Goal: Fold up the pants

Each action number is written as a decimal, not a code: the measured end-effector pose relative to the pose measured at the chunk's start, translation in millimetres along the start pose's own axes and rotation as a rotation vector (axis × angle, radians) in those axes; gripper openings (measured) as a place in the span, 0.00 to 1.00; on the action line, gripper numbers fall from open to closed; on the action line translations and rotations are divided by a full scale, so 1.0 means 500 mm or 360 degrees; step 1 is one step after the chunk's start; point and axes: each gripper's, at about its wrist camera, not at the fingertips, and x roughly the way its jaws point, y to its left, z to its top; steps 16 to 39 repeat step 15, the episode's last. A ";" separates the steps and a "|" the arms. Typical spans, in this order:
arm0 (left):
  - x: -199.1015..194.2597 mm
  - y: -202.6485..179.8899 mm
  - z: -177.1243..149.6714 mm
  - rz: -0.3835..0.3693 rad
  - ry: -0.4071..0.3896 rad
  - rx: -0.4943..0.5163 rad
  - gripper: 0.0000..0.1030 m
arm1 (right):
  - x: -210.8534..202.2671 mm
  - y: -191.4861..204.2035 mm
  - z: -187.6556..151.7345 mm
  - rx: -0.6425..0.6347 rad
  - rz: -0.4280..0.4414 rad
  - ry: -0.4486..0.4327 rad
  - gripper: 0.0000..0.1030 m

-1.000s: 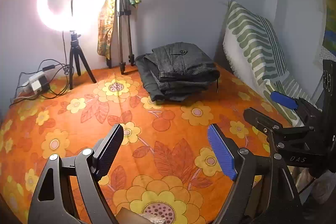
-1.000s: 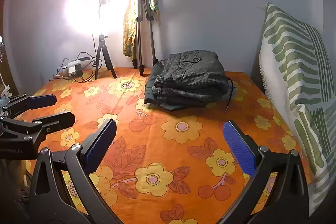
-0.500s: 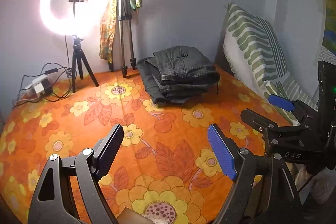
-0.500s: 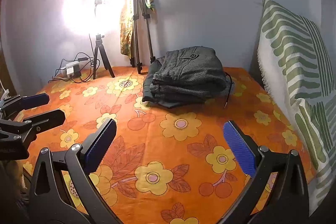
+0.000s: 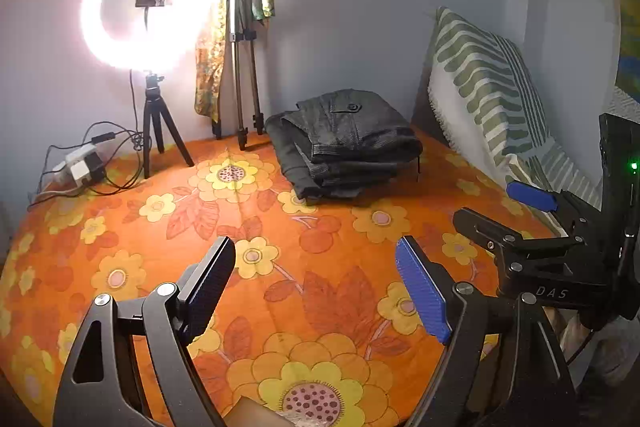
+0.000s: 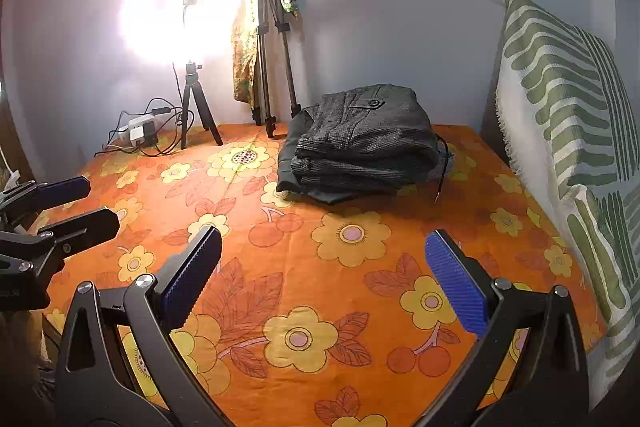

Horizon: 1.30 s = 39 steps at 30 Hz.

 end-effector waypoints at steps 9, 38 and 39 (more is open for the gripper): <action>-0.011 0.011 -0.005 0.0026 -0.0007 0.0003 0.80 | 0.012 0.016 0.005 -0.0048 0.0017 0.0006 1.00; -0.014 0.029 -0.011 0.0063 -0.0012 -0.0011 0.80 | 0.022 0.026 0.004 -0.0061 0.0025 0.0018 1.00; -0.014 0.029 -0.011 0.0063 -0.0012 -0.0011 0.80 | 0.022 0.026 0.004 -0.0061 0.0025 0.0018 1.00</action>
